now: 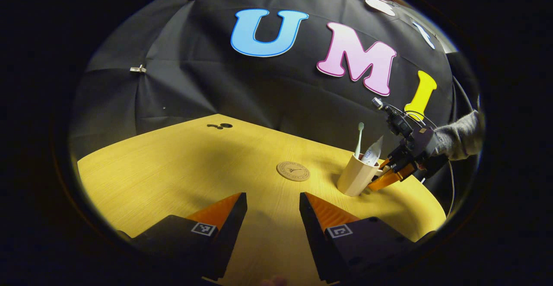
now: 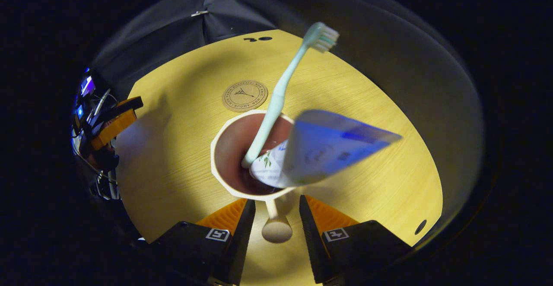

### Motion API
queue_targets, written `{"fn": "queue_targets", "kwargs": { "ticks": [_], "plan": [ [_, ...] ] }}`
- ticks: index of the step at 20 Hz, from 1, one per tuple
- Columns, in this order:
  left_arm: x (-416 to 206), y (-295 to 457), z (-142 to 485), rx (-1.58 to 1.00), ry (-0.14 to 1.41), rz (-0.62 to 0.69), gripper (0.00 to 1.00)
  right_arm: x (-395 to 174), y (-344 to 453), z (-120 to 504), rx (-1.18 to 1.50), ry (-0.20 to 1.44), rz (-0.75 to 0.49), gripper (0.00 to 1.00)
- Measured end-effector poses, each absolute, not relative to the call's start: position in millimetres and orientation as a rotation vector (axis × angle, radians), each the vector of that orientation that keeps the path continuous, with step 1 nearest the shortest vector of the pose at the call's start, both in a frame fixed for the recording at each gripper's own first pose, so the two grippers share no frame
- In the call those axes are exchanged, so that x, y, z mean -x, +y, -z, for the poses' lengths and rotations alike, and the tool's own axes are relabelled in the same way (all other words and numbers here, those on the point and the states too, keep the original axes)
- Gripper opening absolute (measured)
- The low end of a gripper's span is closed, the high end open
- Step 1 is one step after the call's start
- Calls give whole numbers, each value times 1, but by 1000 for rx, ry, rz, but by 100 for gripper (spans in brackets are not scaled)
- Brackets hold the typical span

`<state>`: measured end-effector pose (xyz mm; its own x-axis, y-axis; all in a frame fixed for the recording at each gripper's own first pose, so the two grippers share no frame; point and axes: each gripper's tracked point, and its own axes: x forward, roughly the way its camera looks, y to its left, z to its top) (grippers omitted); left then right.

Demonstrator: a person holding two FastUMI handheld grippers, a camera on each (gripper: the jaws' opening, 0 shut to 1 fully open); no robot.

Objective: Put the toothbrush and toothpaste on the desktop into the cup, then pick up the cup and place it on the coaster on the desktop.

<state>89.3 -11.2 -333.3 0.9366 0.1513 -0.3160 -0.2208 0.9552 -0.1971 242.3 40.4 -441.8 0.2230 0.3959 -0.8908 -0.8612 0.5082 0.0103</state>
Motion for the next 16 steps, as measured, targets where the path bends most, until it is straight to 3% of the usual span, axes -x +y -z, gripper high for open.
{"fn": "queue_targets", "kwargs": {
  "ticks": [4,5,8,9,16],
  "plan": [
    [-83,-8,342,253,319,-217,78,-237,46,447,598,1055,-946,65],
    [-82,-7,343,253,323,-221,78,-234,46,453,603,1070,-948,49],
    [-80,-2,343,254,323,-224,78,-234,46,449,610,1075,-944,27],
    [-81,0,342,254,323,-225,78,-234,46,449,622,1064,-953,31],
    [-84,8,340,260,327,-206,78,-236,54,441,652,1014,-949,30]
  ]
}}
